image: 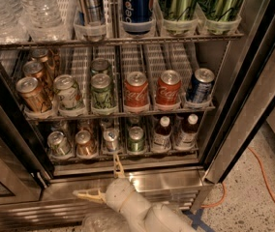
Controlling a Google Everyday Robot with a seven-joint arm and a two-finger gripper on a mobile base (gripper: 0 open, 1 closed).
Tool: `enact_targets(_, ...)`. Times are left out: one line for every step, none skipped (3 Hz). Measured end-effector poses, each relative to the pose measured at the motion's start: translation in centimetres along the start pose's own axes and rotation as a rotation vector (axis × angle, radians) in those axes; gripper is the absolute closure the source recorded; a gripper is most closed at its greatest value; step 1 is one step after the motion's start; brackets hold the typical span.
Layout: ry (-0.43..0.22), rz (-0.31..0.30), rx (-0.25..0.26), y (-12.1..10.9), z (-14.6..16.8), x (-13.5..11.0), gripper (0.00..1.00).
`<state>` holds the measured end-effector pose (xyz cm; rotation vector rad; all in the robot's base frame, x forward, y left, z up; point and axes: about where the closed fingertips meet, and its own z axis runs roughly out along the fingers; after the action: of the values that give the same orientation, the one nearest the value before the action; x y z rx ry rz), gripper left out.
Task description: Pick orange can from bottom shelf of fridge
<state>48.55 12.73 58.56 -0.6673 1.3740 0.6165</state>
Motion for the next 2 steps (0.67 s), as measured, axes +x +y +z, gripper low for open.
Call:
enact_targets(0.000, 0.000, 0.000, 0.00, 0.00, 0.00, 0.00)
enact_targets(0.000, 0.000, 0.000, 0.00, 0.00, 0.00, 0.19)
